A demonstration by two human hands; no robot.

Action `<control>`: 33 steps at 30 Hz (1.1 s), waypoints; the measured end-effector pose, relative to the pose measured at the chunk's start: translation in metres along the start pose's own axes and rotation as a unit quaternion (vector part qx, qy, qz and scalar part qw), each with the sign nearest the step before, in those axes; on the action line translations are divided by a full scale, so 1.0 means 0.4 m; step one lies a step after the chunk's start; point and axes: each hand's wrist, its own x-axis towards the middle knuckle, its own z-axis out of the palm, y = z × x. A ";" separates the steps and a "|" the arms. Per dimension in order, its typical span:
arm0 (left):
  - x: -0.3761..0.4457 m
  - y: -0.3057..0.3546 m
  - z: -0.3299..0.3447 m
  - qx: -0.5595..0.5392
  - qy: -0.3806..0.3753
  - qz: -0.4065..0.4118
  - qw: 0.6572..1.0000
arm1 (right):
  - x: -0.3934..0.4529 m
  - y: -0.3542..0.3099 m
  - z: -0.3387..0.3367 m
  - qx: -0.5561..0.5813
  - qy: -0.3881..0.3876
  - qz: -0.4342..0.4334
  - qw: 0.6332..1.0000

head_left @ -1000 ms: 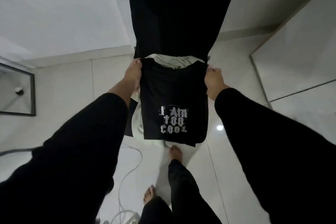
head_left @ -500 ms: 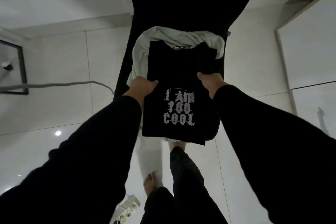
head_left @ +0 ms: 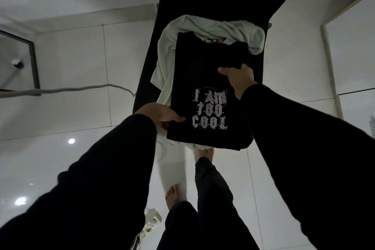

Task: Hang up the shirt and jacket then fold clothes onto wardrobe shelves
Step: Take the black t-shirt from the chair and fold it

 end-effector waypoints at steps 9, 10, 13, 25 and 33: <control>-0.058 -0.037 -0.033 -0.221 -0.030 0.076 0.972 | -0.060 -0.065 -0.014 0.043 -0.051 0.043 0.997; -0.076 -0.039 -0.045 -0.246 -0.029 0.092 0.964 | -0.065 -0.075 -0.018 0.051 -0.045 0.052 0.996; -0.139 -0.049 -0.081 -0.327 -0.047 0.157 0.931 | -0.099 -0.101 -0.040 0.079 -0.029 0.075 0.994; -0.527 0.008 -0.034 -0.569 -0.171 0.438 0.674 | -0.494 -0.263 -0.237 0.416 -0.050 -0.030 0.908; -0.849 0.138 0.149 -0.370 -0.108 0.484 0.786 | -0.805 -0.333 -0.497 0.519 0.046 -0.114 0.846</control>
